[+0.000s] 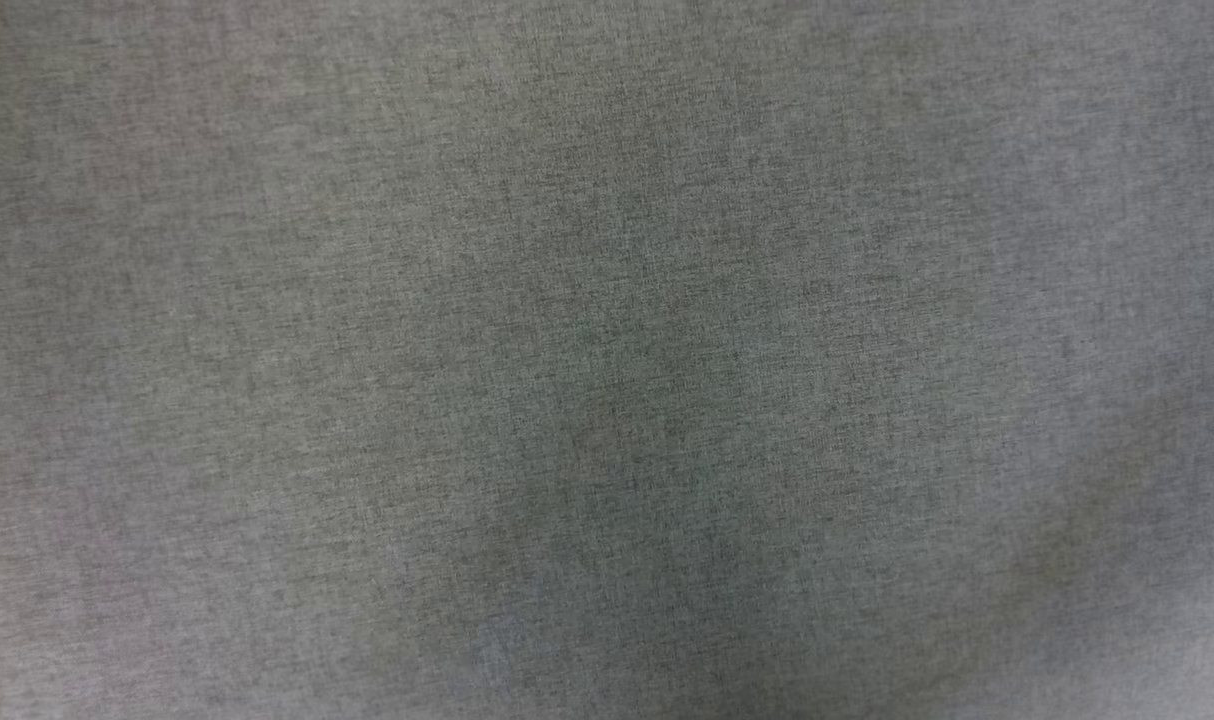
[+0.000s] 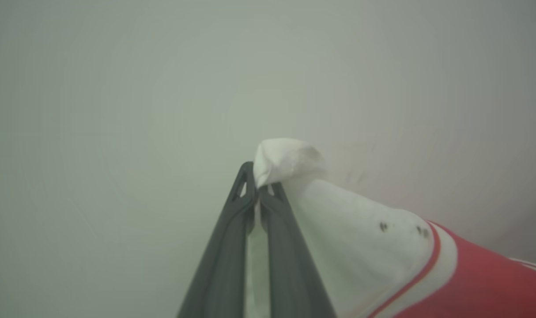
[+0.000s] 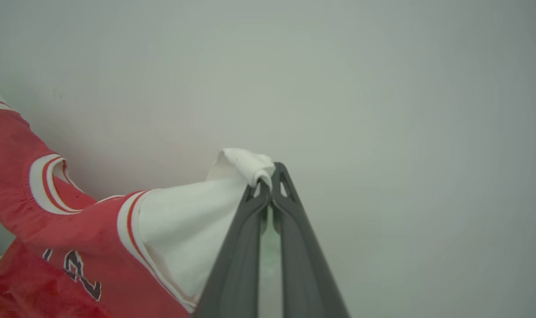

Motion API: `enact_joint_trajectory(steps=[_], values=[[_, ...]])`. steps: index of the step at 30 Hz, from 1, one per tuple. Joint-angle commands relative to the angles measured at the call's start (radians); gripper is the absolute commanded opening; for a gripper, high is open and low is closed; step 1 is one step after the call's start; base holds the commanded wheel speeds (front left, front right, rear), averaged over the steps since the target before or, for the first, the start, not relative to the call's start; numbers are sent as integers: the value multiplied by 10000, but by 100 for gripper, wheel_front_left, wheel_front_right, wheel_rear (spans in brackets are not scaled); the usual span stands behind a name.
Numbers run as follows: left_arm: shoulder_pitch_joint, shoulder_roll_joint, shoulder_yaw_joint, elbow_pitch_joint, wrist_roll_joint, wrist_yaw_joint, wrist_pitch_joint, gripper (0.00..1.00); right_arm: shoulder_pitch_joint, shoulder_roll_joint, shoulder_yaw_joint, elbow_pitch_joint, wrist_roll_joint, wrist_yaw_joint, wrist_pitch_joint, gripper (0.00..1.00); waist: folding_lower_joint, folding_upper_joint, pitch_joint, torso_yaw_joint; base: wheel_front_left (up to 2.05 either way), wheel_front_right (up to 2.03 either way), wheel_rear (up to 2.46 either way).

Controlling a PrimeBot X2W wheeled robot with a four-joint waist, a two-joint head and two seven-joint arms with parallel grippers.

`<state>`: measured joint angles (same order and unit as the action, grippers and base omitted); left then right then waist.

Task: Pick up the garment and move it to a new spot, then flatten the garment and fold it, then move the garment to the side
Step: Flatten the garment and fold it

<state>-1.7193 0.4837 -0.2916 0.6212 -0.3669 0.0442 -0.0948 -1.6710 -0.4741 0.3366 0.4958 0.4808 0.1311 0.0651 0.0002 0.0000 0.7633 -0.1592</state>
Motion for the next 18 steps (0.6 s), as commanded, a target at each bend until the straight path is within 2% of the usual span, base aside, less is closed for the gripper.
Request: enact_joint_trajectory(steps=[1,8,14,18], values=[[-39,10,-55,39,-5,-44,-78,0,170,35,21,66,58,-7,8,0,-2,0,10,7,0,0,0],[931,-32,70,333,-383,-270,-727,0,1148,-62,311,-91,425,-7,101,0,-2,0,-438,222,0,0,0],[3205,-47,444,316,-1143,-529,-1278,0,3349,-388,605,-586,894,-7,412,0,-2,0,-1787,532,0,0,0],[5246,-50,779,-19,-1656,-532,-1491,0,5257,-589,588,-1018,1181,-7,561,0,-2,0,-2901,698,0,0,0]])
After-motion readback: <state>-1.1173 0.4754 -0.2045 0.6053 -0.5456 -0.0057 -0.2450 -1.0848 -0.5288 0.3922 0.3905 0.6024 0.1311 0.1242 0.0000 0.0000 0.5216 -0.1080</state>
